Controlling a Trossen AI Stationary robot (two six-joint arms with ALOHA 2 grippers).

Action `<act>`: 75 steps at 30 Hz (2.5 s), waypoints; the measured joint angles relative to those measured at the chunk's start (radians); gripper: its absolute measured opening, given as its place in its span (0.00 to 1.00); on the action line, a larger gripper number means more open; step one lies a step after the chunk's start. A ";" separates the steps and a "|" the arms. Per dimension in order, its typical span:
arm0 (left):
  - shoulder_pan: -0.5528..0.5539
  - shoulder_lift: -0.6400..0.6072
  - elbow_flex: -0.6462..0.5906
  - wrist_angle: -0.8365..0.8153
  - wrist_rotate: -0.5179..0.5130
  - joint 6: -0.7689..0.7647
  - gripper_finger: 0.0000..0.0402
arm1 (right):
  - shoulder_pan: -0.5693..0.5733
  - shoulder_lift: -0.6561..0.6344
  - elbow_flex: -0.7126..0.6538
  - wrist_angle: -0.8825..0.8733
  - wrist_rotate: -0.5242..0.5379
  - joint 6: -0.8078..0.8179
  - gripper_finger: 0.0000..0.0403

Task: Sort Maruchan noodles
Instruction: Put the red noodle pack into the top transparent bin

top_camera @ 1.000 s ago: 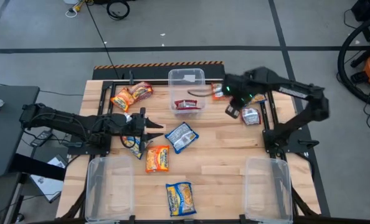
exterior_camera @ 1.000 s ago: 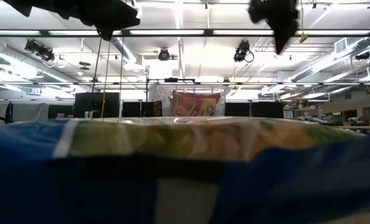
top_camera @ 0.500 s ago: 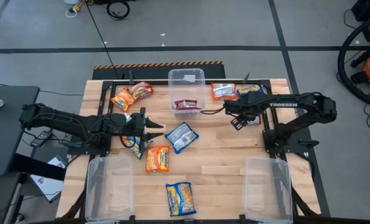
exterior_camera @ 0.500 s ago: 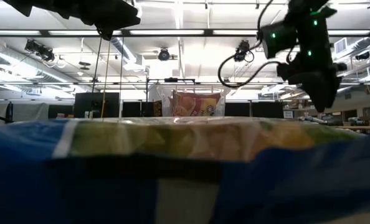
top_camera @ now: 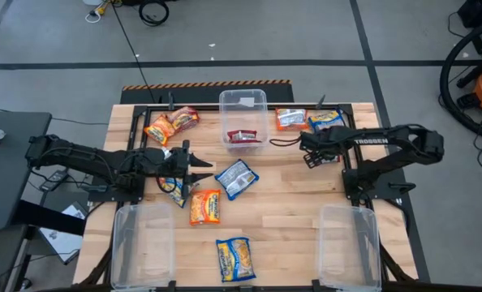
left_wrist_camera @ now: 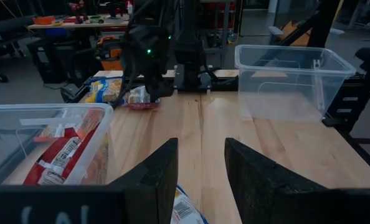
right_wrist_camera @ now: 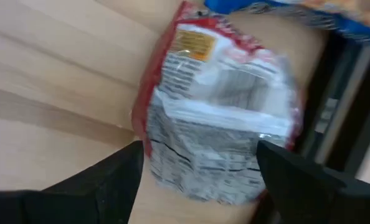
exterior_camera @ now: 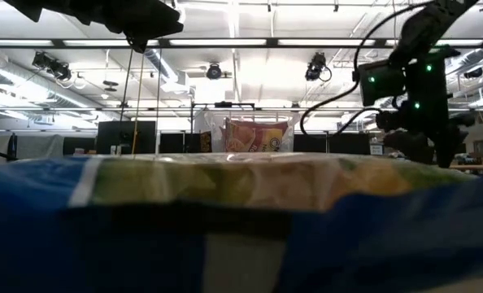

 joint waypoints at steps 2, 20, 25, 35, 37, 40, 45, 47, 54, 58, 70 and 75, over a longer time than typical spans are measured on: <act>0.000 0.000 0.000 0.000 0.000 0.000 0.34 | -0.016 -0.003 -0.028 0.040 -0.008 -0.024 0.78; 0.000 0.000 -0.001 0.001 0.000 0.000 0.34 | 0.081 -0.007 -0.028 0.078 0.010 -0.011 0.46; 0.000 0.000 -0.001 0.001 0.000 0.000 0.34 | 0.121 -0.007 -0.025 0.075 -0.006 0.002 0.35; 0.000 0.000 -0.001 0.001 0.000 0.000 0.34 | 0.290 -0.004 0.119 0.070 -0.271 -0.040 0.30; 0.000 0.000 -0.001 0.001 0.000 0.000 0.34 | 0.351 -0.004 0.152 0.113 -0.315 -0.085 0.30; 0.000 0.000 -0.001 0.002 0.000 0.000 0.34 | 0.449 -0.004 0.192 0.207 -0.339 -0.131 0.29; 0.000 0.000 -0.001 0.015 0.000 0.000 0.34 | 0.574 -0.004 0.232 0.308 -0.293 -0.201 0.27; 0.000 -0.001 -0.001 0.014 0.000 0.000 0.34 | 0.629 -0.004 0.237 0.339 -0.223 -0.200 0.27; 0.000 -0.001 -0.001 0.019 0.000 0.000 0.34 | 0.843 0.136 0.260 0.491 0.072 -0.168 0.27; 0.000 -0.001 -0.001 0.021 0.000 0.001 0.34 | 0.910 0.307 0.357 0.419 0.224 -0.152 0.27; 0.000 -0.001 -0.001 0.019 0.000 0.002 0.34 | 0.988 0.673 0.768 -0.419 0.159 0.128 0.27; 0.000 -0.001 -0.001 0.015 0.000 0.002 0.34 | 1.000 0.679 0.659 -0.452 0.038 0.133 0.27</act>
